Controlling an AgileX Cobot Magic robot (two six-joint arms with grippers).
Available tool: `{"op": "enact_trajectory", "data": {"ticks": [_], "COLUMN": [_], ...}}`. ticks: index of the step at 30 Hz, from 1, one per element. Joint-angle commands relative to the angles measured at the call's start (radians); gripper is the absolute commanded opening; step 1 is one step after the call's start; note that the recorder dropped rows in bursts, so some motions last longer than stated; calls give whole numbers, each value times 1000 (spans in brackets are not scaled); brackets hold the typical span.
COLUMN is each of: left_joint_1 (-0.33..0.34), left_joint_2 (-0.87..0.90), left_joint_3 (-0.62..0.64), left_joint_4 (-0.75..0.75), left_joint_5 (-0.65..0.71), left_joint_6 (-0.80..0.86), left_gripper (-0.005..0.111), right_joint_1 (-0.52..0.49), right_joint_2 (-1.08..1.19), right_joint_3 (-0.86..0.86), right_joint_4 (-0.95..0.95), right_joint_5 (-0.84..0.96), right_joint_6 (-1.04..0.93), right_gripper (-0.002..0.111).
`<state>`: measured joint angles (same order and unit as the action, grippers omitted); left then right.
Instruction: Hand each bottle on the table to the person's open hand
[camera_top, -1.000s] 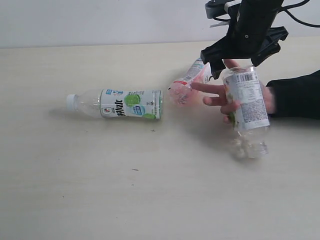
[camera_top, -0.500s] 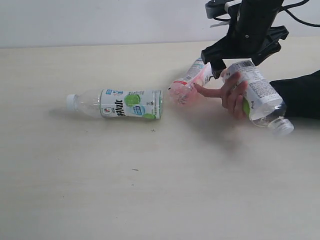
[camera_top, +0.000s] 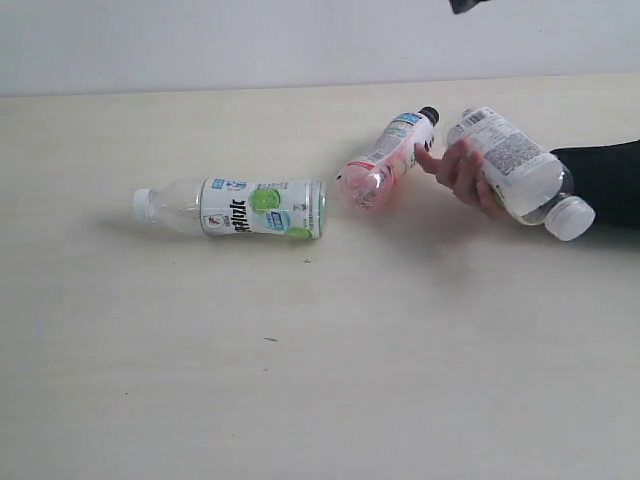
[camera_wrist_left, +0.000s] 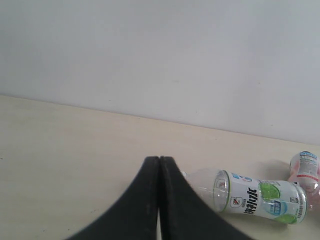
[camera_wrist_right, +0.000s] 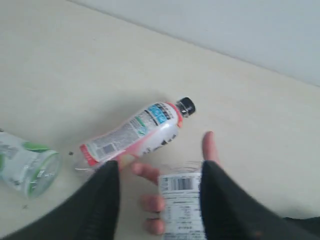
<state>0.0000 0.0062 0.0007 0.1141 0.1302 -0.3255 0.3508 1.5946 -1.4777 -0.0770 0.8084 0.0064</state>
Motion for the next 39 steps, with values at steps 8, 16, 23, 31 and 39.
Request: {"op": "enact_trajectory", "data": {"ticks": [8, 16, 23, 31, 39], "left_joint_1": [2, 2, 2, 2, 2], "left_joint_2": [-6, -6, -6, -6, -6], "left_joint_3": [-1, -1, -1, -1, -1], "left_joint_4": [2, 2, 2, 2, 2], "left_joint_5": [-5, -5, -5, -5, -5], "left_joint_6": [0, 0, 0, 0, 0], "left_gripper": [0, 0, 0, 0, 0], "right_joint_1": [-3, -3, -3, -3, -3], "right_joint_2": [-550, -996, -1394, -1595, -1595], "right_joint_3": [425, 814, 1069, 1131, 1131], "right_joint_4": [84, -1, -64, -89, -89], "right_joint_5": [-145, -187, -302, -383, -383], "right_joint_6": [-107, -122, -73, 26, 47], "right_gripper": [0, 0, 0, 0, 0]}}
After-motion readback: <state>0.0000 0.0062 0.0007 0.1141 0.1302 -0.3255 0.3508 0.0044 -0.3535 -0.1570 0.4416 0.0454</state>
